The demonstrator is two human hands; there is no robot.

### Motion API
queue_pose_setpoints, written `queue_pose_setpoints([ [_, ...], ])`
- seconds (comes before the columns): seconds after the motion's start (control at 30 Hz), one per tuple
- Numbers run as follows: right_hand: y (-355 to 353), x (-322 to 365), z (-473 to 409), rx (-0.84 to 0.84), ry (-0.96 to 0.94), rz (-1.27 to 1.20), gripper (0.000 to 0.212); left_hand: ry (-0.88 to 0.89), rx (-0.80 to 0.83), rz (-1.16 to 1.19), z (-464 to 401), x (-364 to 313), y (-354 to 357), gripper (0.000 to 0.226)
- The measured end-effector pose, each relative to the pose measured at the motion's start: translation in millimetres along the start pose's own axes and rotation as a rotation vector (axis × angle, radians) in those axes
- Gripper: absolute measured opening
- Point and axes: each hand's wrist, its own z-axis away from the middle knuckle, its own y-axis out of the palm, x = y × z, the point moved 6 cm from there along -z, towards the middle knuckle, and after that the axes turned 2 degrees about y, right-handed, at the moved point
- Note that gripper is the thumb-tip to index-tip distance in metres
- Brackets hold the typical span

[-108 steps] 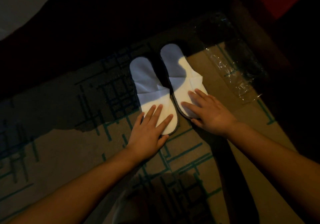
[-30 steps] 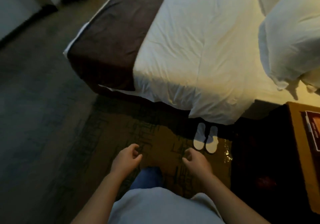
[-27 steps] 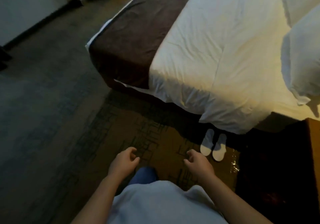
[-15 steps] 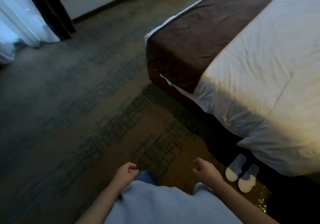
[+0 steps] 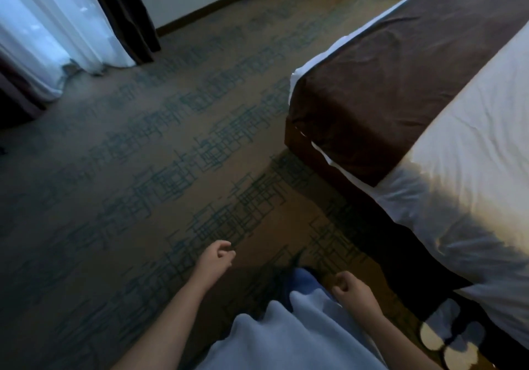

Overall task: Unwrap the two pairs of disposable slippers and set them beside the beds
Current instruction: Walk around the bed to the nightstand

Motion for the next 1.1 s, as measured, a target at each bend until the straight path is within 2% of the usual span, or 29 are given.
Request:
queue_pose_setpoints([
  [0.23,-32.2,89.7,-108.0,0.098,-0.046,0.043,0.033,-0.023,-0.027,0.013,-96.0,-42.8,-31.9,0.028],
  [0.37,-73.3,178.8,-181.7,0.156,-0.064,0.072,0.038,-0.077,-0.083,0.059,-147.4,-65.8,-69.9,0.028],
  [0.57,-127.3,336.2,-276.1,0.145,-0.199,0.023,0.038,-0.163,-0.237,0.187,-219.6,-81.6,-120.4,0.024],
  [0.8,-140.6,466.1,-372.8,0.215,-0.196,-0.032,0.036,-0.289,-0.203,0.323,-333.7,-100.9,-154.0,0.026],
  [0.93,-131.7,509.6,-396.5,0.215,-0.139,-0.063,0.037,-0.232,-0.136,0.226,-423.1,-157.7,-216.6,0.025],
  [1.1,-141.8,549.9,-425.5,0.224,-0.024,-0.061,0.036,-0.111,-0.048,0.084,-537.8,-270.5,-286.7,0.024],
])
